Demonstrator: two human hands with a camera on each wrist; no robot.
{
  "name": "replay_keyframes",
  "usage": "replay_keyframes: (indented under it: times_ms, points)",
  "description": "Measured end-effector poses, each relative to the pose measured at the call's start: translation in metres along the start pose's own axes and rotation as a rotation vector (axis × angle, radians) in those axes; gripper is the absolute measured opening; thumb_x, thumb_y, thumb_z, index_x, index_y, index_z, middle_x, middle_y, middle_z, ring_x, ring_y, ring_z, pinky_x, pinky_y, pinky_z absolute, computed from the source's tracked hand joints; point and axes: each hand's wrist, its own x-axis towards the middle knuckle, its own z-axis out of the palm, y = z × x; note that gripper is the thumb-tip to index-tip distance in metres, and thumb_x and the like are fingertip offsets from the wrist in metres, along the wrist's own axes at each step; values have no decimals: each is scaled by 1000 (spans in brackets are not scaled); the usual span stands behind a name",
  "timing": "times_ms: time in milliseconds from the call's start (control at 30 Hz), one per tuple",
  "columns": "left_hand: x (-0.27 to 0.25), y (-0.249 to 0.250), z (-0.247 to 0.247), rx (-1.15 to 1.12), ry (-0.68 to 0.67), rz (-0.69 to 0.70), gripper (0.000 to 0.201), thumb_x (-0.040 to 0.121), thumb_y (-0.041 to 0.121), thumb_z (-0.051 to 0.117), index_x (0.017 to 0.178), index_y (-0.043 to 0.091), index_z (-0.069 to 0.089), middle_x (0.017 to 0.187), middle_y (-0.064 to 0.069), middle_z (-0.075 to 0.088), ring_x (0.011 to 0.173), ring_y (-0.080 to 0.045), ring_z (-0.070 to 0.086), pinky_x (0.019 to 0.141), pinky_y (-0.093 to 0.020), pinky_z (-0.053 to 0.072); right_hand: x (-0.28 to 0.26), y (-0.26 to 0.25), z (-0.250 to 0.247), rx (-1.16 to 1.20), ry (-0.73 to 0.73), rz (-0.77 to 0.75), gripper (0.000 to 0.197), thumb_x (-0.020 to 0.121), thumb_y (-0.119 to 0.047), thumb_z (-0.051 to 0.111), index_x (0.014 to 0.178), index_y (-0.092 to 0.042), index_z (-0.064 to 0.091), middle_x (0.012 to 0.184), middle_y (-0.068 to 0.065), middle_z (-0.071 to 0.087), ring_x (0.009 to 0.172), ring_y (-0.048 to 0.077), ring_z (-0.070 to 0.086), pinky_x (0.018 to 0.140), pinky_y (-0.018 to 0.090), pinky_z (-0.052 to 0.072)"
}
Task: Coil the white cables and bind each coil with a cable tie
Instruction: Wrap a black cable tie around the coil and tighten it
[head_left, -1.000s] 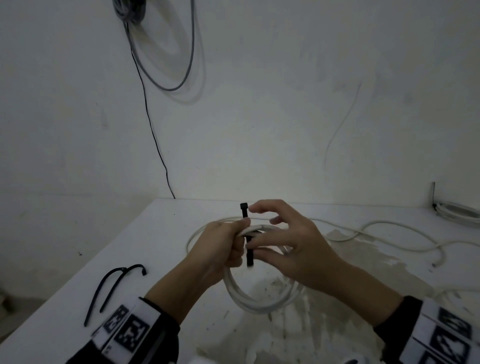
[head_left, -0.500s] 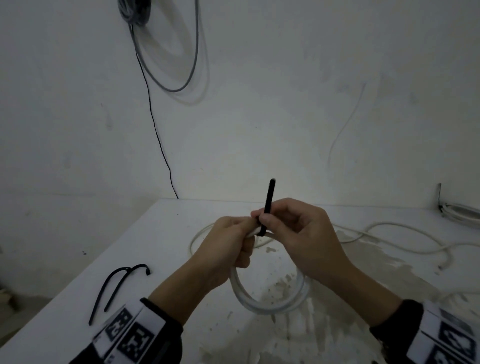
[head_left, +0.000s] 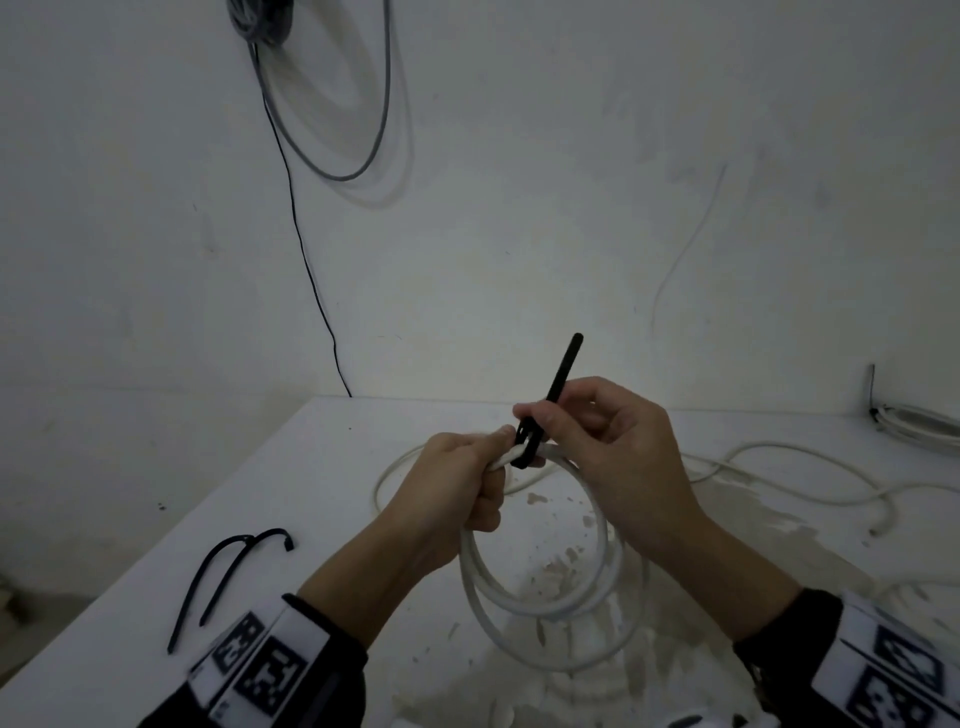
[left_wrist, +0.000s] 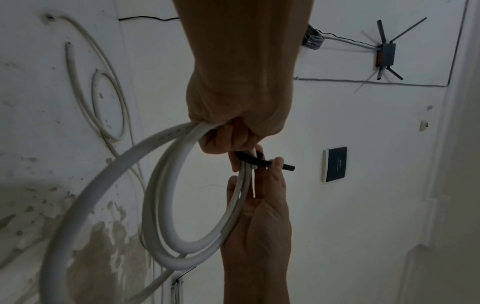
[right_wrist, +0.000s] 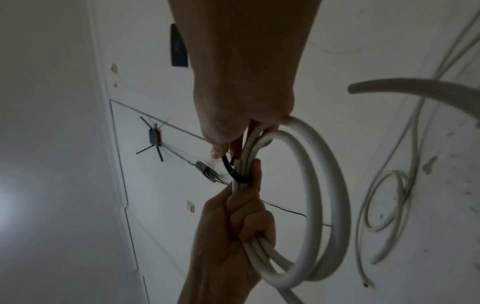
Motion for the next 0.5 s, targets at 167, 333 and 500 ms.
replay_keyframes:
  times_ms: [167, 333, 500]
  points:
    - [1, -5, 1, -16, 34, 37, 37, 97, 24, 44, 86, -2, 68, 41, 7, 25, 37, -6, 18, 39, -18, 19, 4, 0, -1, -161, 33, -38, 10, 81, -9, 70, 75, -17, 69, 75, 4, 71, 74, 18, 66, 66, 30, 55]
    - [3, -7, 2, -16, 60, 106, 39, 93, 20, 50, 62, 11, 72, 42, 5, 24, 38, -7, 19, 39, -19, 20, 5, -3, -3, -242, -13, -13, 3, 80, -15, 71, 78, -16, 71, 79, 9, 69, 78, 21, 66, 76, 50, 53]
    - [10, -12, -1, 33, 238, 221, 35, 93, 16, 54, 79, -14, 64, 37, 7, 28, 35, -8, 21, 40, -19, 22, 0, -9, -6, -147, -19, 53, 10, 80, -13, 69, 85, -21, 72, 87, 0, 74, 86, 8, 69, 84, 32, 54]
